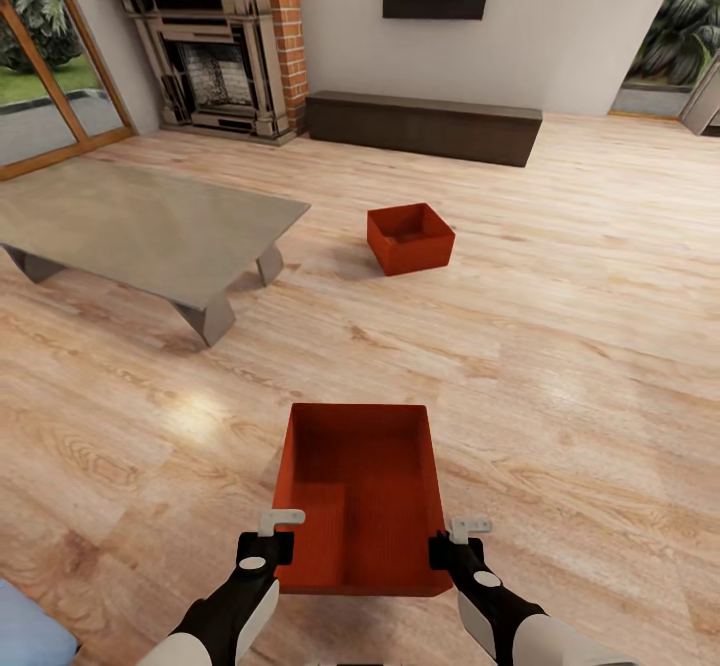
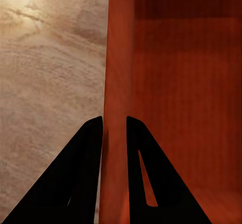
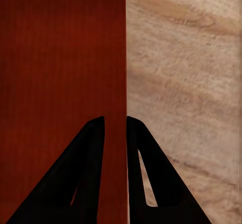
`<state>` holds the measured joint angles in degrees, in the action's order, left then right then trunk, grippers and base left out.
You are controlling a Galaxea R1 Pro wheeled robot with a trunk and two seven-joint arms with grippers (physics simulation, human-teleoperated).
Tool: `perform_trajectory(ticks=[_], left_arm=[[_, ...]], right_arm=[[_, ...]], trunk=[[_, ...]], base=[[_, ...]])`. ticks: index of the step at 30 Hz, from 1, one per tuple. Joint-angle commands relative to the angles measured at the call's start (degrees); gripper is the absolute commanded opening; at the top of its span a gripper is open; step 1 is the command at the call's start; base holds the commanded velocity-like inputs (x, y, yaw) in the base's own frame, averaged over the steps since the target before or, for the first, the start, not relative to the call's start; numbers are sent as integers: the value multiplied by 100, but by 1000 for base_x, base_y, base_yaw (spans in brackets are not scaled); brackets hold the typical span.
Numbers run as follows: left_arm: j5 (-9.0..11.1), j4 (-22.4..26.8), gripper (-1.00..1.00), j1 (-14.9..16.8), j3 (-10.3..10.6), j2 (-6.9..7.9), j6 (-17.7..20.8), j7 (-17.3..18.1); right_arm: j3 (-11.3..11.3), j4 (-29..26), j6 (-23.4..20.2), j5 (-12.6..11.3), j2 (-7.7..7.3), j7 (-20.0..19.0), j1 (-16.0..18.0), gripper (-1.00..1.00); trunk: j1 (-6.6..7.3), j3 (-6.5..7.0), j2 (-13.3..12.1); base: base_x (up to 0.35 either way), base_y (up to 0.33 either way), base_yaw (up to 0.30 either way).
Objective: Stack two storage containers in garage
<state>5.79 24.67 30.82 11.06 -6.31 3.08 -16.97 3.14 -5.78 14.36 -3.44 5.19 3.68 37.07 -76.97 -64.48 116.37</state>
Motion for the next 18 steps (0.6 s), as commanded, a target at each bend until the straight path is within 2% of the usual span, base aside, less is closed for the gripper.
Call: perform_trajectory(ticks=[1,6,10,18], left_arm=[[10,24,-100,3,45,7,35,-78],[35,29,-100,3,45,7,35,-78],[154,29,-100,3,50,10,35,-78],[193,29,-100,3,53,16,35,-78]], right_arm=[[11,16,23,-80,-1,10,2,-100],[11,16,31,-86,7,10,2,-100],[11,16,32,-93,8,10,8,-100],[5,16,33,-87,8,10,9,-100]], trunk=[[23,15,-40],[133,105,-241],[221,176,-401],[397,320,-722]], base=[[0,0,0],[0,0,0],[0,0,0],[0,0,0]])
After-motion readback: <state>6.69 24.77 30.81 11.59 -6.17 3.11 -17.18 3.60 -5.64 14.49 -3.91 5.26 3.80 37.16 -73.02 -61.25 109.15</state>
